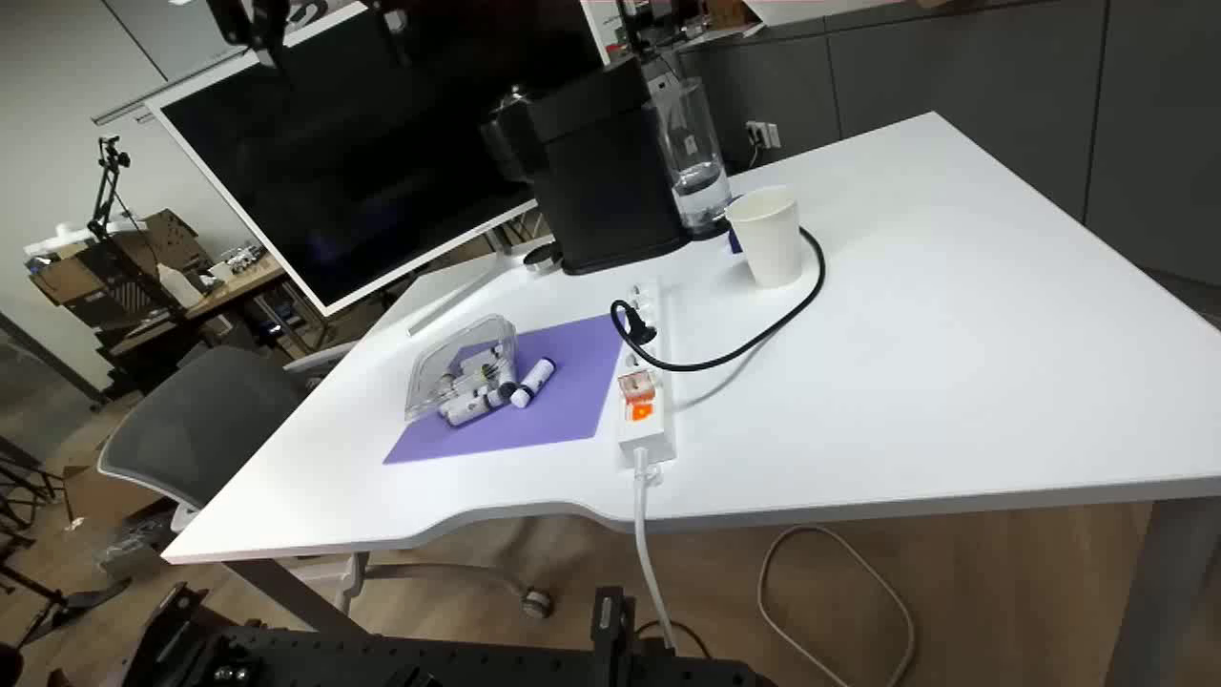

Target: Turn off the switch on the adapter

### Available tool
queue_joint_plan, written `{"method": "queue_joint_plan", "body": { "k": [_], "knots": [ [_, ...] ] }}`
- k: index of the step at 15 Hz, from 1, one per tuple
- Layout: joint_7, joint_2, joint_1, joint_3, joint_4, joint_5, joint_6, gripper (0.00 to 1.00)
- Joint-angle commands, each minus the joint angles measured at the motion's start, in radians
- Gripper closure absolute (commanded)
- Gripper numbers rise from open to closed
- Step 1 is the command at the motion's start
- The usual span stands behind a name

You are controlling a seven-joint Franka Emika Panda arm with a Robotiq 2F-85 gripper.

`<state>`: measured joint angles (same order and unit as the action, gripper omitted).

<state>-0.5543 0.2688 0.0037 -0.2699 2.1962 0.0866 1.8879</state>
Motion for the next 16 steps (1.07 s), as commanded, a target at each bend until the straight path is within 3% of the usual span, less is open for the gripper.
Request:
{"method": "queue_joint_plan", "body": {
  "k": [1,9,16],
  "knots": [
    [-0.006,-0.003,-0.028,0.025,-0.002,0.007,-0.001,0.0],
    [-0.006,-0.003,-0.028,0.025,-0.002,0.007,-0.001,0.0],
    [-0.004,-0.011,-0.072,0.052,0.189,-0.132,0.324,0.0]
  ]
}}
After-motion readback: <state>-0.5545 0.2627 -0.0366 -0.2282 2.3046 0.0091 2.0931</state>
